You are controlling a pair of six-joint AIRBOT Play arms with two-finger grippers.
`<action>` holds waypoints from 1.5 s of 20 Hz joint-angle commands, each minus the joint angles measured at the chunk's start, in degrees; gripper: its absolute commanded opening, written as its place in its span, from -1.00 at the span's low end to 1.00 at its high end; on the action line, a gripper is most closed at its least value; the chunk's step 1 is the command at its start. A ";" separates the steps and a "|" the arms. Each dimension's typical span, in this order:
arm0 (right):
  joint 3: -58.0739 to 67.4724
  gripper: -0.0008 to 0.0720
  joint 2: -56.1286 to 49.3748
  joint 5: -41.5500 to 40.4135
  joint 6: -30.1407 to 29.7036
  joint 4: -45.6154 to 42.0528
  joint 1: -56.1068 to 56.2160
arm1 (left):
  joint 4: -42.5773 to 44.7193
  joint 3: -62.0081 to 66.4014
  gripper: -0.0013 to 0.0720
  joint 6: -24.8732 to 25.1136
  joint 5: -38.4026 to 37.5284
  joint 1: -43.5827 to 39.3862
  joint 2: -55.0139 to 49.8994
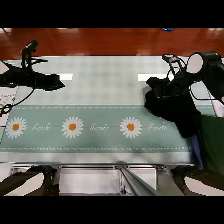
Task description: Fold the shirts.
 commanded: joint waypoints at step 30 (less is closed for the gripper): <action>-7.02 0.16 2.32 -17.97 6.56 -5.14 -17.09 | 11.08 -7.56 0.42 -12.22 2.34 10.21 2.12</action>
